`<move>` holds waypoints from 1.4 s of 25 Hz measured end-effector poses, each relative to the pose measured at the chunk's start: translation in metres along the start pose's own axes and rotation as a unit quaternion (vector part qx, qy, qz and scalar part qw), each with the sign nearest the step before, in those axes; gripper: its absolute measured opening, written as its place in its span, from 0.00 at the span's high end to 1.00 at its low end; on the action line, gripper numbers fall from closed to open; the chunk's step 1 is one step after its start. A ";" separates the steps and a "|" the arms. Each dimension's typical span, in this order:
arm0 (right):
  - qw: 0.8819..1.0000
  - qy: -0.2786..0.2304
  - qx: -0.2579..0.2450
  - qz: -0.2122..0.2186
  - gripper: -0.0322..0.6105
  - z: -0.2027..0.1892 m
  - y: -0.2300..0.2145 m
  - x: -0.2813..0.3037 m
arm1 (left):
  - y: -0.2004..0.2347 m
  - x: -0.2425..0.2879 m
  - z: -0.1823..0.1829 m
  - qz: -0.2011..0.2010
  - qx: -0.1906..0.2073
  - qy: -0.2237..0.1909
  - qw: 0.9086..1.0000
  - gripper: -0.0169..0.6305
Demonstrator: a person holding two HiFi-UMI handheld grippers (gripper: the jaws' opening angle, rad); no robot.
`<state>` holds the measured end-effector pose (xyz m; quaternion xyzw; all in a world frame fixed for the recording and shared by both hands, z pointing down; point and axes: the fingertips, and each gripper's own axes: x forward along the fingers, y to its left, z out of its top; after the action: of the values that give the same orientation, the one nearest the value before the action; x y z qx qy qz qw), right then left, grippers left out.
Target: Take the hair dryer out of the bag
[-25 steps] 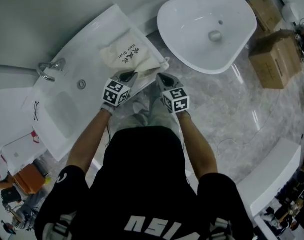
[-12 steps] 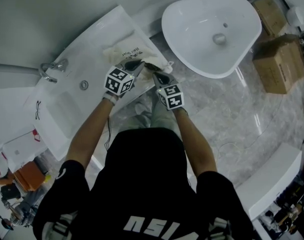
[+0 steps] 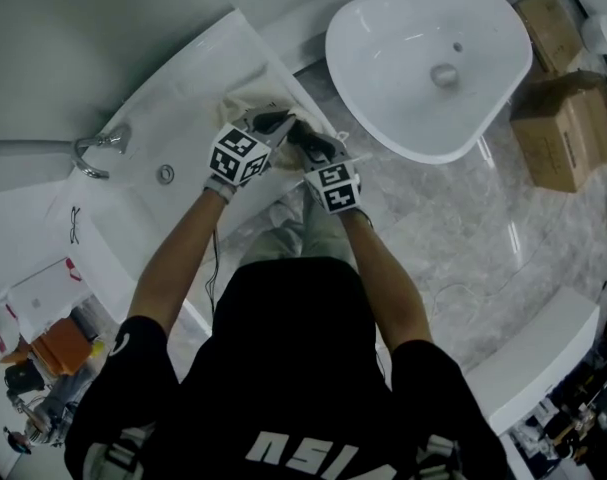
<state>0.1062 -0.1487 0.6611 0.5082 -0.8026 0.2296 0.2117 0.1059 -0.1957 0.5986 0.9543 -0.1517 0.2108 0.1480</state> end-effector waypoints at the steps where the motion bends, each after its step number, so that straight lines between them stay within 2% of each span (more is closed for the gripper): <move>1: 1.000 0.002 -0.005 0.000 0.76 0.001 -0.002 0.003 | 0.002 0.002 0.001 0.000 0.000 0.000 1.000 0.94; 10: 0.997 0.051 -0.055 0.012 0.69 -0.005 -0.011 0.048 | 0.036 0.016 -0.008 0.006 -0.019 0.013 1.000 0.94; 14: 0.995 0.075 -0.063 0.010 0.72 -0.005 -0.018 0.063 | 0.050 0.017 -0.013 0.018 -0.020 0.016 1.000 0.94; 20: 0.991 0.119 -0.050 0.021 0.72 -0.008 -0.017 0.077 | 0.063 0.020 -0.008 0.024 -0.006 0.000 1.000 0.94; 25: 0.989 0.135 -0.046 0.027 0.70 -0.008 -0.015 0.083 | 0.072 0.019 -0.004 0.024 -0.007 -0.019 0.999 0.94; 32: 0.983 0.162 -0.080 0.016 0.68 -0.013 -0.015 0.085 | 0.068 0.012 0.008 0.012 0.013 -0.033 0.999 0.94; 35: 0.980 0.180 -0.081 0.024 0.67 -0.016 -0.013 0.090 | 0.071 0.007 0.007 0.010 0.003 -0.037 0.999 0.94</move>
<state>0.0839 -0.2090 0.7277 0.4199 -0.7794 0.2568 0.3877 0.0899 -0.2643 0.6113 0.9604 -0.1656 0.1770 0.1374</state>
